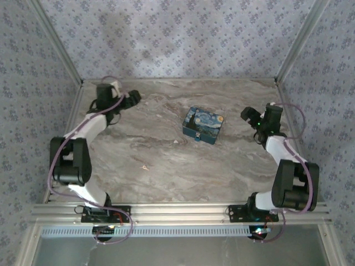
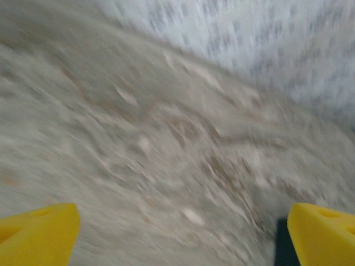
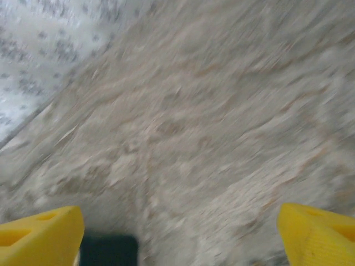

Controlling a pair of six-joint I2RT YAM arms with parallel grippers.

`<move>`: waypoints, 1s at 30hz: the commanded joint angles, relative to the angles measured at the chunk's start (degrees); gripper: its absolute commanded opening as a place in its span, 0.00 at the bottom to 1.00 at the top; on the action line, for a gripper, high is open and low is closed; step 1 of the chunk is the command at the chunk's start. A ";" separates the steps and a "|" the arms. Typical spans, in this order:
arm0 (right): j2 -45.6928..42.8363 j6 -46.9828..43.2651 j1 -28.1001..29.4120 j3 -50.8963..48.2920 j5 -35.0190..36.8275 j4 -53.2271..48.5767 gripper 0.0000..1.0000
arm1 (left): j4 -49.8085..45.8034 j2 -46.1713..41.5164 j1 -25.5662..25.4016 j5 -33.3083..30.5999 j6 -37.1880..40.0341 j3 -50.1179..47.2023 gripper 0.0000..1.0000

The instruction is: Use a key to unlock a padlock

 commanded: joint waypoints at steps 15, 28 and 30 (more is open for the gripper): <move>10.38 5.53 7.36 4.35 -17.78 -3.37 0.76 | -9.56 27.30 -21.85 10.34 -4.80 27.38 0.76; 16.67 4.79 16.26 11.28 -20.26 -4.88 0.64 | 2.74 16.70 -23.20 10.50 -9.60 9.05 0.63; 17.34 4.75 18.27 12.37 -20.10 -5.47 0.64 | 4.11 13.95 -23.12 9.88 -9.80 5.38 0.62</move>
